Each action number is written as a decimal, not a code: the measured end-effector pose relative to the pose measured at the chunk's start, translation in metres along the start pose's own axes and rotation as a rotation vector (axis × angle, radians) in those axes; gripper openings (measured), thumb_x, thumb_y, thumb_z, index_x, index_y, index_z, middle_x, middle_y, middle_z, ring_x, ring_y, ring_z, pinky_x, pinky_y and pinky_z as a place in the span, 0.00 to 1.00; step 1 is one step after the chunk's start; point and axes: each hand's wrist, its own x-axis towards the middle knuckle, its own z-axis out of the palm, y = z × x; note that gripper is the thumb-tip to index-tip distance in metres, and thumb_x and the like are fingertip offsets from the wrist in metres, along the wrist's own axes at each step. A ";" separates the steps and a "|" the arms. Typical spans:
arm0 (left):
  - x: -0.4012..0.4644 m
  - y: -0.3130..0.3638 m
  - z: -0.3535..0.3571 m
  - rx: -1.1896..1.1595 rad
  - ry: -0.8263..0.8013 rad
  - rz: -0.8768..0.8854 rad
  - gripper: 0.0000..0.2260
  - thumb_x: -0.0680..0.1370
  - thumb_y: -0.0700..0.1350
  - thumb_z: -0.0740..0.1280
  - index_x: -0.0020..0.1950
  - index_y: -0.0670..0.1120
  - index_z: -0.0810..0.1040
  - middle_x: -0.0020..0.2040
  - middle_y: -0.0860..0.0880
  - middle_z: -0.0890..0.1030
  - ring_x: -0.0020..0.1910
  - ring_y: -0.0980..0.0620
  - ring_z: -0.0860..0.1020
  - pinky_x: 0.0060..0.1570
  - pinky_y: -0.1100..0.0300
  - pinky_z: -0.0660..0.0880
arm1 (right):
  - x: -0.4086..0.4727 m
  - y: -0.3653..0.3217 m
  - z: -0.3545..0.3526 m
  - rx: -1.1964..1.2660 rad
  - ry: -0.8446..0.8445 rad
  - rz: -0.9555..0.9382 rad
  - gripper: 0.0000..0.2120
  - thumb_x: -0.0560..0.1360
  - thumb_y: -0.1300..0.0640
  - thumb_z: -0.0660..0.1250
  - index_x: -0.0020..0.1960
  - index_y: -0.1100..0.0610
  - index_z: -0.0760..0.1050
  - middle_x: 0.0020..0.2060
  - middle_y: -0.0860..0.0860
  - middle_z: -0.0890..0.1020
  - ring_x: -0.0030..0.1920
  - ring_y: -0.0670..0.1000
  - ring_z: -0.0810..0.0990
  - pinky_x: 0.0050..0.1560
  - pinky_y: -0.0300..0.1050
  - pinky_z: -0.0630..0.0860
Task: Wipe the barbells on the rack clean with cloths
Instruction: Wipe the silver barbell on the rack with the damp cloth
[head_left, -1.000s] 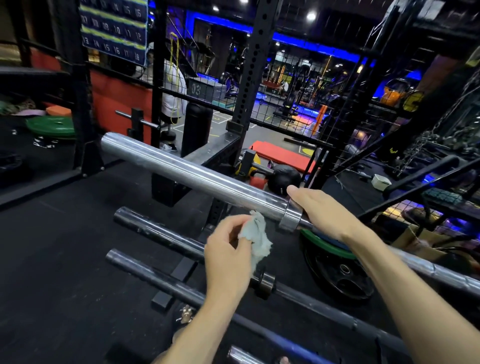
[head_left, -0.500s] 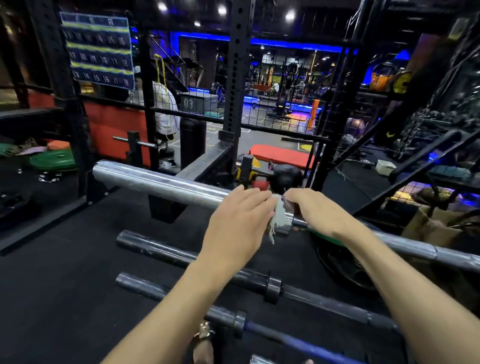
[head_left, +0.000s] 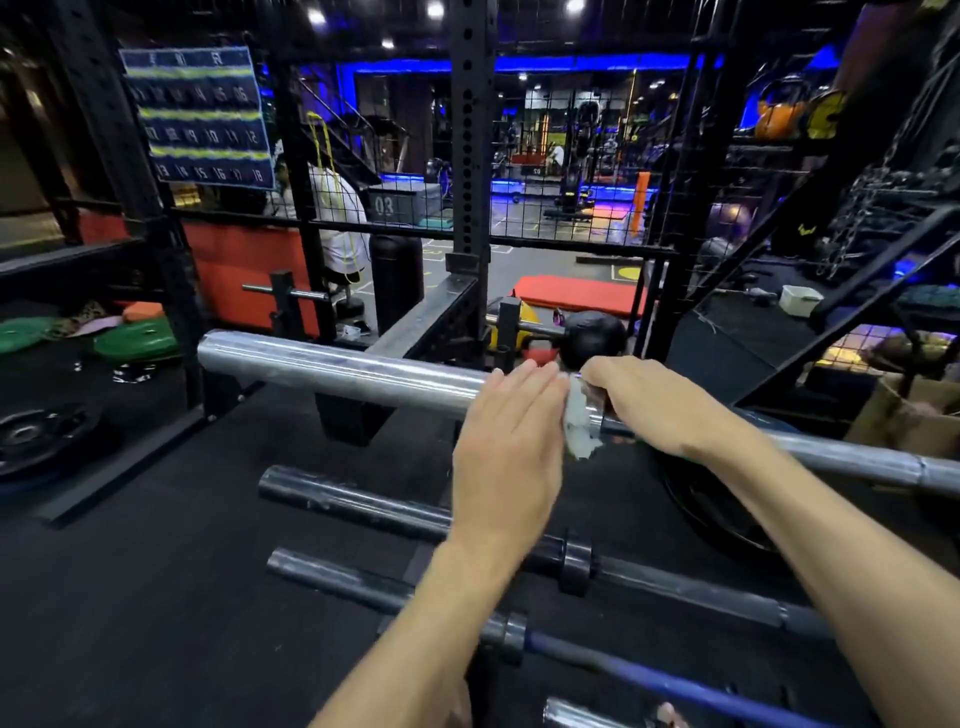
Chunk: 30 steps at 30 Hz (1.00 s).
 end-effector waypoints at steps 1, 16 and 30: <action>0.000 -0.008 -0.002 0.040 0.005 0.058 0.13 0.84 0.42 0.64 0.66 0.44 0.81 0.67 0.49 0.81 0.70 0.48 0.76 0.75 0.44 0.65 | -0.001 0.001 0.000 0.016 0.005 -0.002 0.13 0.81 0.62 0.54 0.40 0.52 0.57 0.37 0.51 0.70 0.40 0.56 0.67 0.40 0.55 0.65; 0.023 -0.053 -0.029 0.287 -0.148 -0.042 0.20 0.84 0.49 0.53 0.68 0.47 0.79 0.64 0.50 0.81 0.71 0.45 0.72 0.78 0.40 0.54 | -0.003 0.010 -0.002 0.072 0.029 -0.035 0.14 0.84 0.54 0.48 0.40 0.51 0.61 0.37 0.50 0.69 0.39 0.53 0.65 0.45 0.54 0.67; 0.018 -0.071 -0.043 0.324 -0.126 -0.179 0.22 0.85 0.51 0.49 0.72 0.47 0.76 0.71 0.50 0.77 0.77 0.46 0.65 0.79 0.42 0.48 | -0.025 0.017 0.009 -0.182 0.173 -0.274 0.26 0.82 0.39 0.39 0.67 0.48 0.68 0.55 0.47 0.79 0.50 0.53 0.78 0.51 0.52 0.74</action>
